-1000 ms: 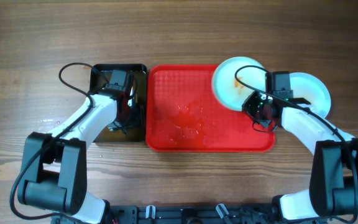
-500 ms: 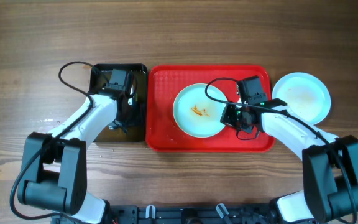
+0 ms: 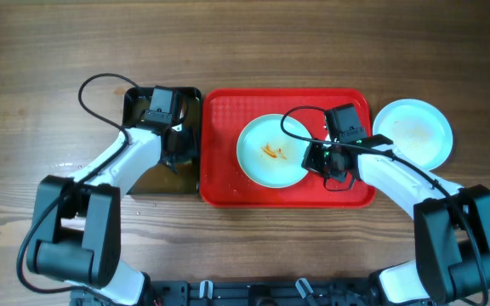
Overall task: Clean dirty plates on tray and stack at the side
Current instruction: 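Hold the last plate with the right gripper while left holds sponge in water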
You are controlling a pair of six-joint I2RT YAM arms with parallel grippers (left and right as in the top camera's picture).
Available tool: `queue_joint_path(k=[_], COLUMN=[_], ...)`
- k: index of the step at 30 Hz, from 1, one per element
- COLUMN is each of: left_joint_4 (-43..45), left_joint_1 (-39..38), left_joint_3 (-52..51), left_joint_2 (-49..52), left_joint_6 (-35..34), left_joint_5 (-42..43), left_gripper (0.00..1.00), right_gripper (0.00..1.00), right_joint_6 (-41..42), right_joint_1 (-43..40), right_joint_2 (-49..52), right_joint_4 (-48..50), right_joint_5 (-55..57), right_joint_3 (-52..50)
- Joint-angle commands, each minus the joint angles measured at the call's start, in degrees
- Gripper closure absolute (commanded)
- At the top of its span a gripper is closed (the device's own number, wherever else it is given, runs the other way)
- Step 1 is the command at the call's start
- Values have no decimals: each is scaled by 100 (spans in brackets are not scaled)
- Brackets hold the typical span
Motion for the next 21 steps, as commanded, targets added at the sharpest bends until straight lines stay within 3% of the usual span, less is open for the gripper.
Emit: queue_joint_path(k=[1, 9, 11, 16, 21], left_joint_4=[92, 131, 131, 107, -48], left_joint_1=[11, 11, 11, 11, 11], left_joint_3=[70, -7, -7, -7, -4], left_joint_2=[144, 339, 444, 476, 450], left_joint_6=[-13, -15, -15, -15, -13], left_joint_5=[-79, -76, -74, -74, -55], left_gripper=[57, 58, 74, 96, 96], right_gripper=[96, 95, 95, 95, 95], right_joint_6=[-120, -120, -120, -122, -122], right_joint_1=[46, 46, 46, 46, 46], right_joint_2=[146, 146, 146, 146, 146], right_joint_4=[-68, -66, -63, -52, -52], right_joint_5=[127, 127, 127, 127, 127], right_joint_3=[-105, -105, -105, -105, -105])
